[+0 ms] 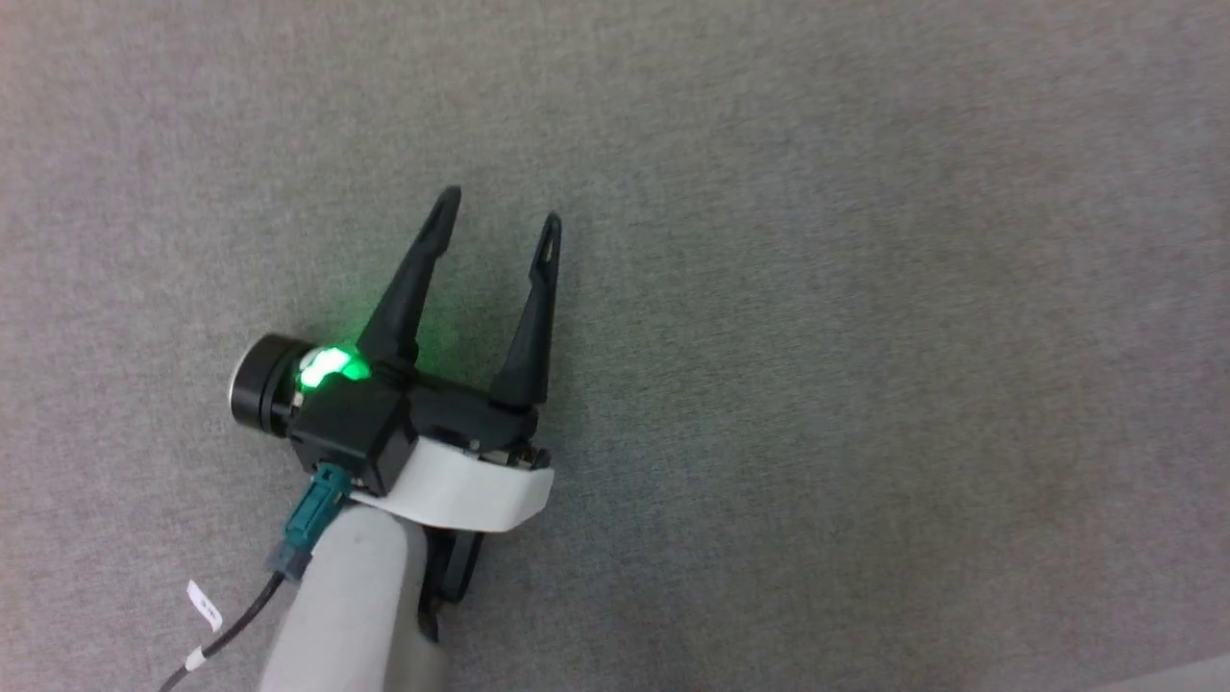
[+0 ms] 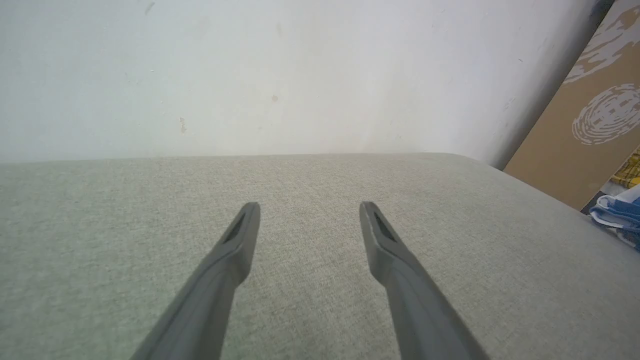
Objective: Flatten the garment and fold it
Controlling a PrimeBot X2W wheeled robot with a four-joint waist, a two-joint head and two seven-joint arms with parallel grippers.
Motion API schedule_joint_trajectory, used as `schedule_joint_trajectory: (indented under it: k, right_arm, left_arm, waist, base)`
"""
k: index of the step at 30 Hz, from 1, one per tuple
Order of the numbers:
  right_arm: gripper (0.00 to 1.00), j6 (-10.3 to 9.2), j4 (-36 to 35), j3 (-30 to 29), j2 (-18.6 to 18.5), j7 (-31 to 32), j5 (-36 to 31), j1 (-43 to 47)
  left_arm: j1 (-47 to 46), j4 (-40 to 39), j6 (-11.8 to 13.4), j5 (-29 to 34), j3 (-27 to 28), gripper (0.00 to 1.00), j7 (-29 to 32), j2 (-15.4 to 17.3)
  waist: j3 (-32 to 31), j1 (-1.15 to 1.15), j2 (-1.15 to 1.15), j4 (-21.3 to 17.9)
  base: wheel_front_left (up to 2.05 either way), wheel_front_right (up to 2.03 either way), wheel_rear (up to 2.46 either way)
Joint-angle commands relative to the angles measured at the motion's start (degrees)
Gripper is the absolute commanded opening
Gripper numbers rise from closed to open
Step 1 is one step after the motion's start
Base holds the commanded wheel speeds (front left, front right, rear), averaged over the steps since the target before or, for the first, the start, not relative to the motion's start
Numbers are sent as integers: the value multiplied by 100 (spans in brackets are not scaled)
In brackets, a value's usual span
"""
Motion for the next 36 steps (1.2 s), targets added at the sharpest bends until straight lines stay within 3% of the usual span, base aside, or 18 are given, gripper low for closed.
schedule_joint_trajectory:
  k: [1,8,9,10,16,22,31,36]
  right_arm:
    - [0,-13,119,-123,69,-119,-128,-153]
    - [0,-13,584,-545,336,-519,-662,-361]
    - [44,-13,611,-597,361,-570,-737,-392]
    - [100,-13,645,-664,392,-605,-801,-424]
    - [100,-13,737,-998,496,-715,-1121,-510]
    - [100,-13,370,-1239,728,-1048,-1017,-643]
    - [100,-13,-820,-1065,1219,-1189,-428,-459]
    - [100,-13,-1602,-1245,1573,-1234,-150,-95]
  left_arm:
    - [-20,93,-23,48,42,100,-4,44]
    - [-41,167,-35,31,45,100,-4,33]
    - [-39,186,-34,23,42,100,-4,30]
    - [-32,208,-32,11,41,100,-4,27]
    - [103,350,3,-106,36,100,-4,0]
    - [425,545,108,-364,134,100,-4,-23]
    - [949,619,256,-537,508,100,-4,-33]
    - [1243,626,329,-696,690,100,-4,-35]
  waist:
    - [311,0,0,170]
    - [277,0,0,216]
    - [243,0,0,216]
    - [197,0,0,214]
    - [-317,0,0,211]
    - [-1092,0,0,207]
    - [-2273,0,0,323]
    - [-2771,0,0,458]
  base:
    - [0,0,0]
    - [0,0,0]
    - [0,0,0]
    - [0,0,0]
    - [0,0,0]
    - [0,0,0]
    - [0,0,0]
    - [0,0,0]
